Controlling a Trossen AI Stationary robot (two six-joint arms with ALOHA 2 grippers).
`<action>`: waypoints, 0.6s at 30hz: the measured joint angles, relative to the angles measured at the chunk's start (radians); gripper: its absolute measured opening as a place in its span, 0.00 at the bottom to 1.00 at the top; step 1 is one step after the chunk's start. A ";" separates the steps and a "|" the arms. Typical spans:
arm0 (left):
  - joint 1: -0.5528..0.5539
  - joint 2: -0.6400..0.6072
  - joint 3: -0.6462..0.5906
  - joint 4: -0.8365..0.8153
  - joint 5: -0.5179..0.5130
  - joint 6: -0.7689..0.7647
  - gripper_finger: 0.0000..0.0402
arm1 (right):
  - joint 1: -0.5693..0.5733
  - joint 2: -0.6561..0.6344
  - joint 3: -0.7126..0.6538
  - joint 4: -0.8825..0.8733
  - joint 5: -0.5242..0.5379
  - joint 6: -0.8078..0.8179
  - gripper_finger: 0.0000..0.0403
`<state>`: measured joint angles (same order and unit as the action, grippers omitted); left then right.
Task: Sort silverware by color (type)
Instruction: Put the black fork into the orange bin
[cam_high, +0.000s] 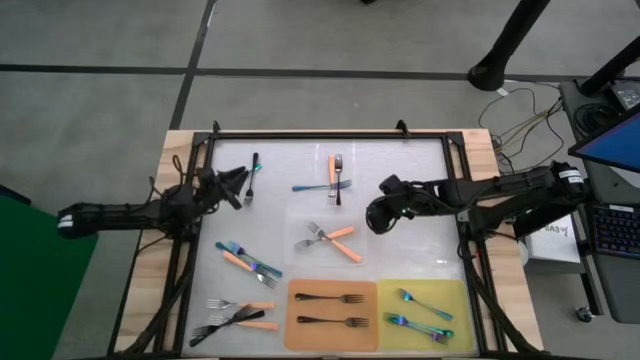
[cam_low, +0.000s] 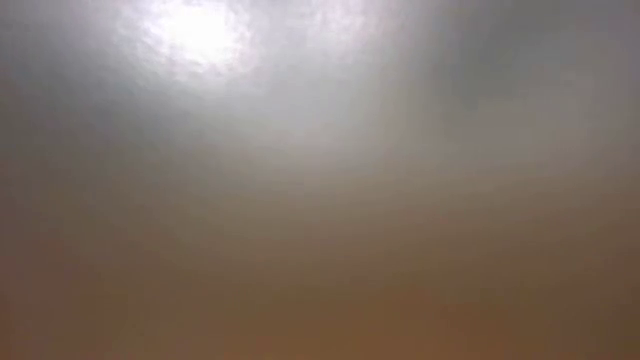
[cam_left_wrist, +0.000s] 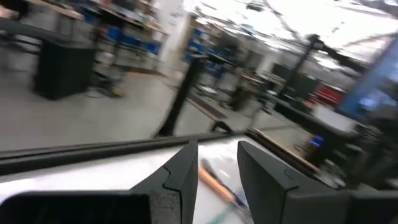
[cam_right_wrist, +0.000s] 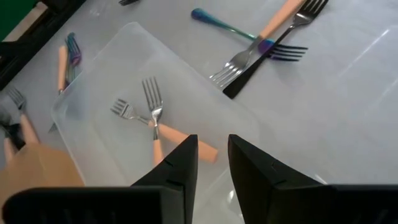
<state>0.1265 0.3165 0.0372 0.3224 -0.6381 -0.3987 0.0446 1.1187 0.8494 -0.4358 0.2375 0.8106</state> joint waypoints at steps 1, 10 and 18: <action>0.000 0.010 0.000 -0.001 -0.016 -0.024 0.24 | -0.004 0.000 0.000 0.000 0.000 0.000 0.20; 0.001 0.128 0.000 -0.005 -0.016 -0.066 0.24 | -0.026 -0.009 0.000 -0.001 -0.002 -0.108 0.19; 0.025 0.304 0.175 -0.421 -0.023 -0.142 0.24 | -0.097 -0.047 0.000 -0.004 -0.008 -0.175 0.19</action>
<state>0.1511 0.6204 0.2120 -0.0989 -0.6613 -0.5408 -0.0525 1.0722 0.8490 -0.4400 0.2297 0.6353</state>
